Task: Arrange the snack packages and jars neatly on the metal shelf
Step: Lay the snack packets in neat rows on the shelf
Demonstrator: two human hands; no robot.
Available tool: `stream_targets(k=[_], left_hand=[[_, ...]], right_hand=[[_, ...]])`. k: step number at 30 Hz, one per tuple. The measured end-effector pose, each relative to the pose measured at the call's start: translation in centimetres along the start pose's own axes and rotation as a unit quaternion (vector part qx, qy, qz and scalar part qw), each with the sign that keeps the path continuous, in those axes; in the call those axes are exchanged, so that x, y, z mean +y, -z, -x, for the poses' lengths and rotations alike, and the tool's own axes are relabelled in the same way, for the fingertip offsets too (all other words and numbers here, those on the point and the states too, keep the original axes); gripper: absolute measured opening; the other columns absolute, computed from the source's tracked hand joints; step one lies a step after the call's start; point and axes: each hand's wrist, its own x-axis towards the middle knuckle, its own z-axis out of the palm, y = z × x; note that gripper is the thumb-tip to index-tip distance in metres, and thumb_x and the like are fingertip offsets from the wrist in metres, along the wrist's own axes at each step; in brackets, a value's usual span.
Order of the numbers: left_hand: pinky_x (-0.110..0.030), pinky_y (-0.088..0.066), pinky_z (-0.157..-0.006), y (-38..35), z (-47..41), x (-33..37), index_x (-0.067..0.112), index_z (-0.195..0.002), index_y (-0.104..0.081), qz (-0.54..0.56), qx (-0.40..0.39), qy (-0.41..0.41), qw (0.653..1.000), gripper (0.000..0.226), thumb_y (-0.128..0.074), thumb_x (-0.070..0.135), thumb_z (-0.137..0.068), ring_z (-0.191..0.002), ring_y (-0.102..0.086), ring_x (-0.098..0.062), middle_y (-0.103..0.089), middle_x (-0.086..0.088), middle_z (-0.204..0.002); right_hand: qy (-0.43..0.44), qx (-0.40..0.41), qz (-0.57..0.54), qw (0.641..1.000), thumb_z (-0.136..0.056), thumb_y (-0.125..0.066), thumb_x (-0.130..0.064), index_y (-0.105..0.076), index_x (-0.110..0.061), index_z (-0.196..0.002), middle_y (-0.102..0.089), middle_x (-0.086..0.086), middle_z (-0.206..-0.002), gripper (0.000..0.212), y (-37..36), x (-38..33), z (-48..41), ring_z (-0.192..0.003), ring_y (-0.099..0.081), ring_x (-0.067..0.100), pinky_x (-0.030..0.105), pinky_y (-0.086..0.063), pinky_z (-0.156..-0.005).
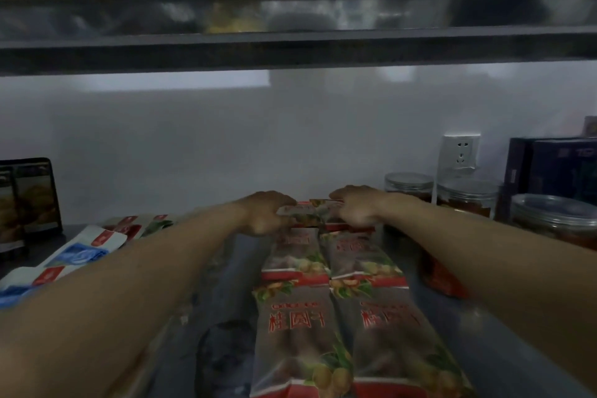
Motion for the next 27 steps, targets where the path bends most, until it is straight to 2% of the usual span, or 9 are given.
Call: stream_targets(k=[3,5,8,13,17,21,24,27], left_hand=[[-0.03,-0.02,-0.114,-0.4,-2.1,-0.1,0.02,-0.15,-0.029,0.023,-0.02,-0.011,0.999,0.053,-0.031,0.043,-0.102,-0.143,-0.025,-0.022,-0.025,-0.002,-0.158],[-0.033,-0.014,-0.117,-0.7,-3.5,-0.2,0.024,-0.151,-0.024,0.036,-0.042,-0.017,0.998,0.055,-0.029,0.047,-0.101,-0.146,-0.017,-0.021,-0.017,0.0,-0.16],[-0.036,-0.007,-0.119,-1.1,-5.4,-0.5,0.031,-0.152,-0.016,0.038,-0.077,-0.017,0.996,0.059,-0.027,0.054,-0.099,-0.148,-0.009,-0.02,-0.007,0.004,-0.161],[-0.033,-0.021,-0.113,-1.7,-6.6,-0.9,0.03,-0.151,-0.023,0.027,-0.087,-0.012,0.996,0.049,-0.025,0.043,-0.103,-0.143,-0.025,-0.024,-0.021,0.001,-0.159],[-0.034,-0.021,-0.115,-1.7,-6.3,-1.5,0.03,-0.149,-0.029,0.018,-0.075,-0.021,0.997,0.05,-0.028,0.046,-0.102,-0.143,-0.026,-0.024,-0.024,0.001,-0.158],[-0.033,-0.021,-0.113,-1.5,-5.2,-1.3,0.028,-0.148,-0.034,0.017,-0.07,-0.03,0.997,0.047,-0.028,0.042,-0.103,-0.141,-0.029,-0.023,-0.029,0.001,-0.156],[-0.035,-0.017,-0.116,-1.6,-4.4,-1.0,0.028,-0.149,-0.03,0.022,-0.076,-0.044,0.996,0.055,-0.03,0.051,-0.1,-0.144,-0.025,-0.021,-0.025,0.003,-0.158],[-0.039,-0.02,-0.117,-1.8,-3.8,-0.7,0.029,-0.148,-0.032,0.065,-0.098,-0.058,0.991,0.07,-0.036,0.067,-0.09,-0.142,-0.029,-0.021,-0.03,0.004,-0.155]], right_hand=[[-0.018,-0.029,0.011,0.999,-0.103,-0.037,-0.022,-0.035,-0.011,-0.148,-0.043,0.011,-0.147,0.046,-1.0,0.6,-2.4,-0.124,-0.049,0.03,0.035,-0.043,-0.103],[-0.024,-0.043,0.014,0.999,-0.104,-0.035,-0.022,-0.041,-0.011,-0.144,-0.048,0.012,-0.143,0.042,-1.3,1.0,-3.5,-0.118,-0.053,0.03,0.036,-0.045,-0.1],[-0.027,-0.057,0.023,0.998,-0.105,-0.034,-0.023,-0.041,-0.016,-0.146,-0.045,0.011,-0.146,0.042,-1.5,1.3,-4.3,-0.121,-0.051,0.03,0.036,-0.043,-0.102],[-0.015,-0.053,0.035,0.998,-0.105,-0.033,-0.035,-0.03,-0.019,-0.151,-0.031,0.007,-0.156,0.049,-1.7,1.3,-4.3,-0.136,-0.038,0.028,0.031,-0.033,-0.106],[-0.007,-0.051,0.037,0.998,-0.104,-0.033,-0.04,-0.029,-0.02,-0.152,-0.028,0.006,-0.157,0.052,-1.7,1.1,-4.0,-0.14,-0.034,0.028,0.031,-0.03,-0.109],[-0.006,-0.07,0.027,0.997,-0.099,-0.031,-0.054,-0.026,-0.024,-0.152,-0.028,0.003,-0.158,0.061,-1.7,1.0,-3.8,-0.14,-0.034,0.026,0.034,-0.03,-0.111],[-0.002,-0.08,0.022,0.997,-0.096,-0.029,-0.062,-0.028,-0.028,-0.151,-0.026,0.0,-0.159,0.065,-1.7,0.8,-3.6,-0.142,-0.031,0.025,0.039,-0.026,-0.114],[0.007,-0.087,0.018,0.996,-0.096,-0.031,-0.061,-0.03,-0.032,-0.15,-0.027,-0.002,-0.159,0.062,-1.6,0.6,-3.2,-0.142,-0.03,0.024,0.041,-0.026,-0.115]])
